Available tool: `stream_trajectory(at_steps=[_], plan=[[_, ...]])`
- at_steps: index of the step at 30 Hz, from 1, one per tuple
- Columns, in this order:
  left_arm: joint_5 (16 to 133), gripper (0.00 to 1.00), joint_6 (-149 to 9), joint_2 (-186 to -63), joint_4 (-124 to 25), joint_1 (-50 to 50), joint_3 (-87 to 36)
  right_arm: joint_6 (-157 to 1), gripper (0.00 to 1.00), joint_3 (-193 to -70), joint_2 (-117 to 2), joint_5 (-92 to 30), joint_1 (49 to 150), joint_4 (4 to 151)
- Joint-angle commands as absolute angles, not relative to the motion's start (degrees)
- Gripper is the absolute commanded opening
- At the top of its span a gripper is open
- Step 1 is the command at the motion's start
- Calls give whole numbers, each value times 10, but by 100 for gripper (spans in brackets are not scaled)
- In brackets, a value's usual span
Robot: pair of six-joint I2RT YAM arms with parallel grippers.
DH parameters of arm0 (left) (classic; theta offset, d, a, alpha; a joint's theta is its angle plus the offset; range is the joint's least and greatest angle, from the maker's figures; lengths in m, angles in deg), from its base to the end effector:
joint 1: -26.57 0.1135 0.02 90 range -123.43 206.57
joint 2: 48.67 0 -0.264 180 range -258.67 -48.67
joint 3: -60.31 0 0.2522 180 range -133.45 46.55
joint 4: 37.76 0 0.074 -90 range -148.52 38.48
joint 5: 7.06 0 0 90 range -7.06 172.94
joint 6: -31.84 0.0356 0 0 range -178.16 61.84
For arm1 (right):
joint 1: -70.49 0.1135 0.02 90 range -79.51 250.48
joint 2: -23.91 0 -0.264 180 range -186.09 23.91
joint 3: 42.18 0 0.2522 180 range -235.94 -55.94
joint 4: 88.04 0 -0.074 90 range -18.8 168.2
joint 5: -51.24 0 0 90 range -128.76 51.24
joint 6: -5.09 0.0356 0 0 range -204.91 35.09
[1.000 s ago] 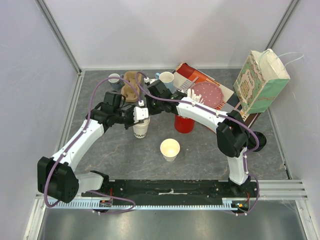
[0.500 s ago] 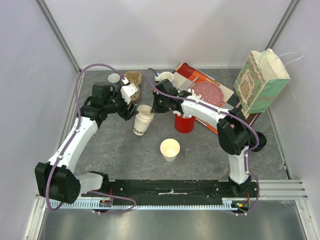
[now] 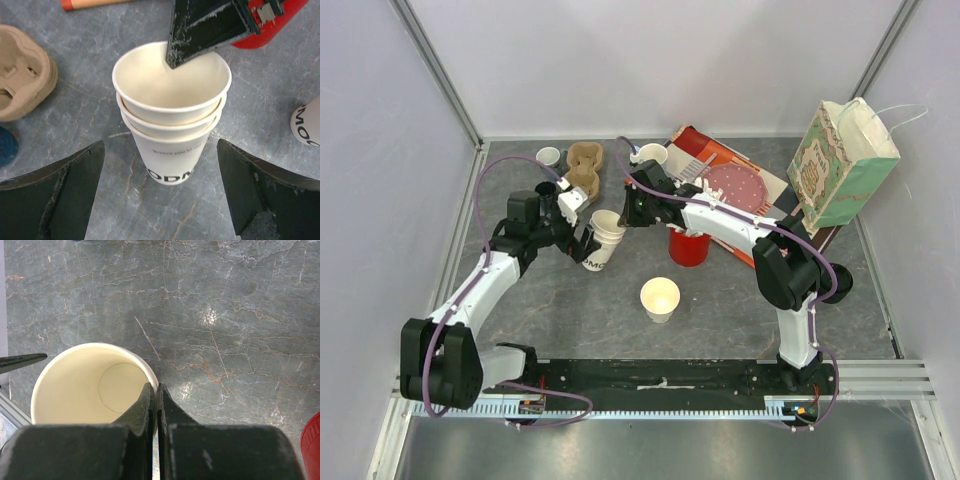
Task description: Pack the takeout coffee
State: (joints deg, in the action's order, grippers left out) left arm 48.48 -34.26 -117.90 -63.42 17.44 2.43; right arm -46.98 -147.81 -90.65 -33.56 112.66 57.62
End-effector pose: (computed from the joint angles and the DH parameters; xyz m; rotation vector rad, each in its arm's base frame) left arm 0.2497 -0.0605 0.2485 0.9113 1.9277 -0.5131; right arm 0.3377 0.3102 0.2394 -0.1394 2.4598 0.7704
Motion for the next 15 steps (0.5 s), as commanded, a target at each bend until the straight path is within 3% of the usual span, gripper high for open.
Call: stream_trajectory(at_steps=[1, 15], plan=[[454, 100, -364, -1189, -522, 173, 29, -459, 0, -1473, -878, -323, 1128, 607], [416, 100, -389, -1183, -420, 183, 83, -440, 0, -1474, -852, -300, 1121, 629]])
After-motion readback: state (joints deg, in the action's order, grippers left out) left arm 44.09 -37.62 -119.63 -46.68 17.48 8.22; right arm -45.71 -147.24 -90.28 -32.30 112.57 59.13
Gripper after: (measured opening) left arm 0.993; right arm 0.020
